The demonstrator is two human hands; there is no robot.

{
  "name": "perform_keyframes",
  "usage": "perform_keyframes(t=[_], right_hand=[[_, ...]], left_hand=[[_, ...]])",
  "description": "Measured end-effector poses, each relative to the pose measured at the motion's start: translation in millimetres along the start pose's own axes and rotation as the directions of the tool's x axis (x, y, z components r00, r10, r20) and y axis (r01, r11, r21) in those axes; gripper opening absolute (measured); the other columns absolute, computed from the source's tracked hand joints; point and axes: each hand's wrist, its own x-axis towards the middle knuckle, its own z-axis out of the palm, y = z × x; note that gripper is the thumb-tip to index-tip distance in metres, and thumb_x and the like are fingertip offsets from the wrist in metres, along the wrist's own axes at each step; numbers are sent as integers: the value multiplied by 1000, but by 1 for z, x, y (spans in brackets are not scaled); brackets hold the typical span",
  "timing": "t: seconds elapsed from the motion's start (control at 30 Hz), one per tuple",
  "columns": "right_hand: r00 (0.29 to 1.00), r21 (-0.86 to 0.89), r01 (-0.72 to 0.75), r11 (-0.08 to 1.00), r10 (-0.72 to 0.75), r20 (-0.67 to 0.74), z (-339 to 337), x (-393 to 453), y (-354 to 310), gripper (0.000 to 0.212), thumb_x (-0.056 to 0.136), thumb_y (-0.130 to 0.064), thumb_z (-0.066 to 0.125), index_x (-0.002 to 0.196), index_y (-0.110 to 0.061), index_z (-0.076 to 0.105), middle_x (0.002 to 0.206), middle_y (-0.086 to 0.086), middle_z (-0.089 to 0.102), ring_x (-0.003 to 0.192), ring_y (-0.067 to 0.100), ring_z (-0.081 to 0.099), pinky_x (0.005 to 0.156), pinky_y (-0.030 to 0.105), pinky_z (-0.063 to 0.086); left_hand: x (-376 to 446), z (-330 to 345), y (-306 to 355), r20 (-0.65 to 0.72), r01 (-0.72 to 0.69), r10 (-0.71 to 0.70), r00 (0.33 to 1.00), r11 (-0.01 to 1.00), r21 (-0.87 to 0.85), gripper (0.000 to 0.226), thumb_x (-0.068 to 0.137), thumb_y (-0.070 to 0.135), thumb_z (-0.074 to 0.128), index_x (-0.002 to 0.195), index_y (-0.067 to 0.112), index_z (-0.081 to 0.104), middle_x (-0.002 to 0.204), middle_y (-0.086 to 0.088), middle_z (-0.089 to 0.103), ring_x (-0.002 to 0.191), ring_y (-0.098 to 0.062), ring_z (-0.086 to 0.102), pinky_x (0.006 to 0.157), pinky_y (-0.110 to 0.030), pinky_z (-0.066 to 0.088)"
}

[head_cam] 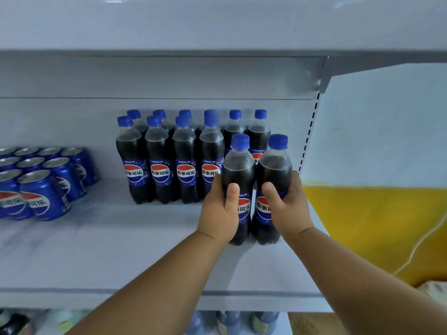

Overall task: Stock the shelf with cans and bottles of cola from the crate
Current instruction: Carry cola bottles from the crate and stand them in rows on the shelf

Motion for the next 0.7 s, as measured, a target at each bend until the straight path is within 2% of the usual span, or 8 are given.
perform_keyframes(t=[0.03, 0.1, 0.17, 0.23, 0.37, 0.57, 0.7], right_hand=[[999, -52, -17, 999, 19, 38, -5, -1, 0, 35, 79, -50, 72, 100, -34, 49, 95, -11, 67, 90, 8, 66, 84, 41, 56], [995, -210, -23, 977, 43, 90, -14, -7, 1, 39, 83, -46, 74, 106, -32, 46, 105, -9, 62, 95, 11, 63, 84, 36, 51], [993, -346, -20, 938, 58, 102, -22, -18, 6, 46, 81, -47, 77, 110, -33, 44, 109, -10, 56, 97, 9, 58, 81, 28, 45], [992, -413, 6, 911, 47, 117, -24, -24, 12, 44, 81, -48, 77, 110, -34, 47, 109, -11, 58, 94, 7, 58, 77, 26, 46], [995, -458, -6, 889, 53, 88, -19, -18, 14, 40, 80, -48, 78, 107, -33, 52, 104, -10, 62, 84, 7, 61, 67, 27, 46], [997, -462, -30, 886, 61, 52, -6, 0, 18, 41, 82, -45, 77, 110, -24, 55, 108, -4, 63, 93, 18, 64, 77, 38, 54], [995, -464, -34, 885, 72, 64, -1, 18, 21, 40, 83, -44, 76, 109, -22, 55, 109, -2, 62, 94, 20, 63, 78, 38, 53]], left_hand=[[-3, -4, 1, 35, 33, -35, 999, 999, 41, 61, 87, 68, 34, 136, 33, 46, 115, 25, 57, 106, 10, 56, 89, -7, 38], [-15, -10, 0, 45, 66, -76, 996, 981, 184, 67, 81, 71, 43, 132, 28, 46, 121, 11, 60, 112, -10, 59, 93, -26, 47], [-30, -14, 0, 21, 103, -118, 993, 927, 360, 65, 75, 68, 60, 123, 26, 48, 117, 6, 58, 105, -14, 59, 87, -34, 52], [-38, -17, 0, 7, 126, -147, 989, 871, 474, 53, 78, 55, 72, 114, 23, 50, 113, 5, 56, 97, -15, 59, 79, -31, 51], [-27, -17, 4, 8, 113, -152, 988, 768, 630, 46, 85, 49, 70, 109, 16, 50, 112, -2, 57, 101, -22, 59, 76, -30, 46], [6, -4, 1, 36, 116, -215, 976, 653, 749, 54, 92, 49, 62, 125, 10, 45, 125, -8, 54, 110, -28, 59, 84, -35, 47], [30, 1, -1, 44, 162, -286, 957, 654, 739, 55, 93, 46, 62, 130, 10, 45, 129, -11, 54, 114, -32, 59, 87, -39, 47]])
